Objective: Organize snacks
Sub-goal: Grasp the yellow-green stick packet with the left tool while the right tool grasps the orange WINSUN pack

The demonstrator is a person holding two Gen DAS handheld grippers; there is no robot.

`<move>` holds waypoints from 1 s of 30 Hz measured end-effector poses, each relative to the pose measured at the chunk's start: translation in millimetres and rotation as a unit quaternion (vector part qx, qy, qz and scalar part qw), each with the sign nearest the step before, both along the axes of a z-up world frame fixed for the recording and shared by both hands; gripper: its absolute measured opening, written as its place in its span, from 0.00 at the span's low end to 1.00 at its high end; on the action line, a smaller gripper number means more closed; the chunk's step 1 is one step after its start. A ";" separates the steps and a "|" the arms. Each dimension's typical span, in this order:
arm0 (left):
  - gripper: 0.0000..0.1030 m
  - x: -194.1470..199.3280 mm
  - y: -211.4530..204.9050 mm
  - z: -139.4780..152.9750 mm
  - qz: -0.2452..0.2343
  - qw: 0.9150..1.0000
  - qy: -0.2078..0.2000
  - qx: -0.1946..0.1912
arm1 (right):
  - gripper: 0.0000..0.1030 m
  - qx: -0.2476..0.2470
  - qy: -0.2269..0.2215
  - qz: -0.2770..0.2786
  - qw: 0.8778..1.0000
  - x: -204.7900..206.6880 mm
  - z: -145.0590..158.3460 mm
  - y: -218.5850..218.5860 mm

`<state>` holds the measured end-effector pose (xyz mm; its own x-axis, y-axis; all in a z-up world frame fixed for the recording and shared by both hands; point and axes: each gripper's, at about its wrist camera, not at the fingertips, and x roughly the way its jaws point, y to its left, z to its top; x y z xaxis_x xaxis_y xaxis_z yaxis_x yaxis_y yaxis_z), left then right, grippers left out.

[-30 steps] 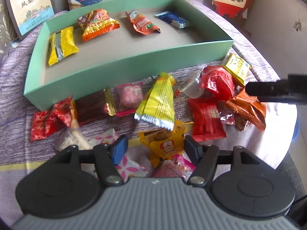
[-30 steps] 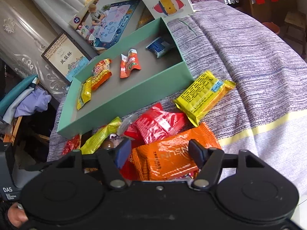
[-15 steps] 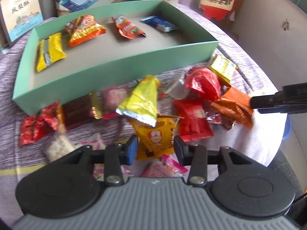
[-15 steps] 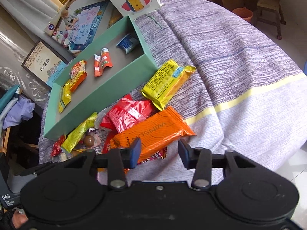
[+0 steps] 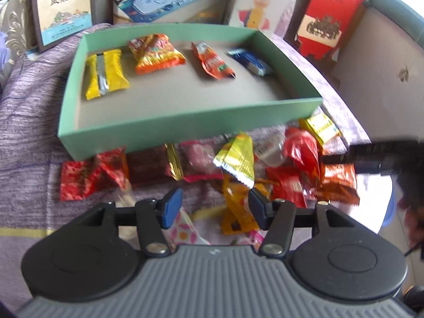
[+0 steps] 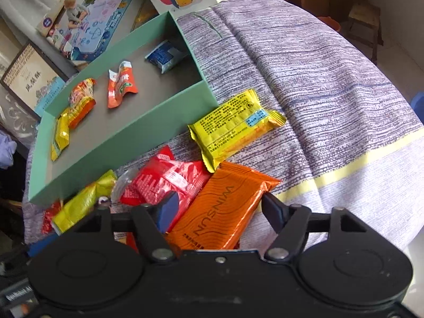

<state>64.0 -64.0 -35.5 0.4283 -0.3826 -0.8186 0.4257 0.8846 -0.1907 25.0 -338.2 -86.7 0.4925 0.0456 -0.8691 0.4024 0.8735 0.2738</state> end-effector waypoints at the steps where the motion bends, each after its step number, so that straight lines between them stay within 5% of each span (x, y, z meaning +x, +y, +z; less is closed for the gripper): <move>1: 0.54 4.0 0.2 2.0 0.002 1.000 -0.003 0.001 | 0.67 -0.013 0.002 0.008 1.000 -0.2 -2.9 4.3; 5: 0.54 15.4 -0.4 11.9 0.007 1.000 -0.012 -0.001 | 0.55 -0.051 -0.005 0.064 0.997 -4.1 -3.6 20.3; 10: 0.54 26.8 -9.6 25.1 0.000 1.000 -0.029 -0.001 | 0.53 -0.057 -0.011 0.142 0.988 -8.6 -0.2 9.4; 20: 0.50 39.9 -96.8 -19.7 -0.110 0.988 -0.036 0.104 | 0.58 -0.060 -0.032 0.038 0.997 -30.9 13.1 -41.2; 22: 0.43 36.4 -104.2 -27.7 -0.124 0.985 -0.024 0.117 | 0.58 -0.051 -0.030 0.019 0.998 -36.1 12.3 -43.8; 27: 0.43 18.8 -100.7 -31.8 -0.129 0.985 -0.001 0.113 | 0.58 0.007 -0.017 -0.007 1.000 -33.3 6.4 -40.7; 30: 0.43 20.2 -93.2 -27.8 -0.116 0.988 0.006 0.103 | 0.58 -0.004 -0.002 -0.004 1.000 -16.3 0.1 -29.7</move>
<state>84.1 -157.2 -63.3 0.3386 -0.2944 -0.8937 0.6208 0.7836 -0.0229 8.7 -367.9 -86.5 0.4967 0.0345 -0.8672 0.4090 0.8720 0.2689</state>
